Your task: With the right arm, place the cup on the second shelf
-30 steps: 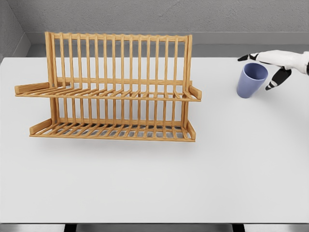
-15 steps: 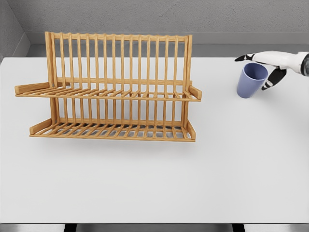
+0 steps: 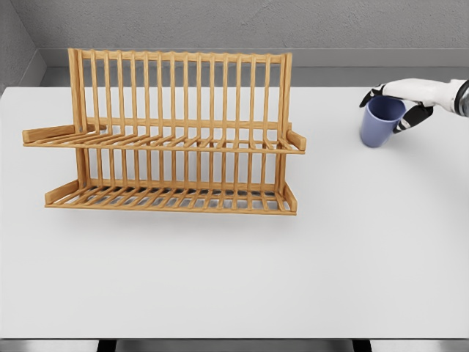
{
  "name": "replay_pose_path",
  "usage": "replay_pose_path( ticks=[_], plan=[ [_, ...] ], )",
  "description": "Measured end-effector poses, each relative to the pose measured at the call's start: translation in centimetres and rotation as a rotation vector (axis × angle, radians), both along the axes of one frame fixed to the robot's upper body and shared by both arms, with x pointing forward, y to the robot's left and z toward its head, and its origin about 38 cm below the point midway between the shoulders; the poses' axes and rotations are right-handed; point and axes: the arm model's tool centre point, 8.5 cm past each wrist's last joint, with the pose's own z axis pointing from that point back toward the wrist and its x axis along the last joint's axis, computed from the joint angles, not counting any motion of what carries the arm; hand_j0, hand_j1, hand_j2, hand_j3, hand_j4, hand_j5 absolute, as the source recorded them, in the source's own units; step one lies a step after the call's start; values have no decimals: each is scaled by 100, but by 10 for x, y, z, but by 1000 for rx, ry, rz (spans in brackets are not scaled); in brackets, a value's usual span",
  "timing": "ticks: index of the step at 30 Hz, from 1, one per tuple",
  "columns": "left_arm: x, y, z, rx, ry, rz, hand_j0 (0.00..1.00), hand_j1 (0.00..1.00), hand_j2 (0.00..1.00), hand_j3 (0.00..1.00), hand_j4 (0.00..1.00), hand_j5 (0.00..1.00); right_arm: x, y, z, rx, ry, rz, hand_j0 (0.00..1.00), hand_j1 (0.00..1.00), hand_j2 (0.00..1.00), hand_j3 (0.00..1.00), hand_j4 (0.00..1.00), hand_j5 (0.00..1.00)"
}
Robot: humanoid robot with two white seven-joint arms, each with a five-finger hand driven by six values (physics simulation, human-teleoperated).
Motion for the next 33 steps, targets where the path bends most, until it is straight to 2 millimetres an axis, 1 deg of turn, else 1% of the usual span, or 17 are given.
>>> replay_pose_path(
  ticks=[5,9,17,24,28,33],
  plan=[
    [0,0,0,0,0,0,100,100,100,100,100,100,0,-1,6,-5,-12,7,65,65,65,65,65,65],
    [0,0,0,0,0,0,100,100,100,100,100,100,-1,1,15,-10,-33,26,65,65,65,65,65,65],
    [0,0,0,0,0,0,100,100,100,100,100,100,-7,0,35,-34,-79,59,65,65,65,65,65,65],
    [0,0,0,0,0,0,100,100,100,100,100,100,-18,2,54,-58,-127,103,65,65,65,65,65,65],
    [0,0,0,0,0,0,100,100,100,100,100,100,-25,5,72,-72,-172,134,65,65,65,65,65,65],
    [0,0,0,0,0,0,100,100,100,100,100,100,-36,10,88,-96,-210,173,65,65,65,65,65,65]
  ],
)
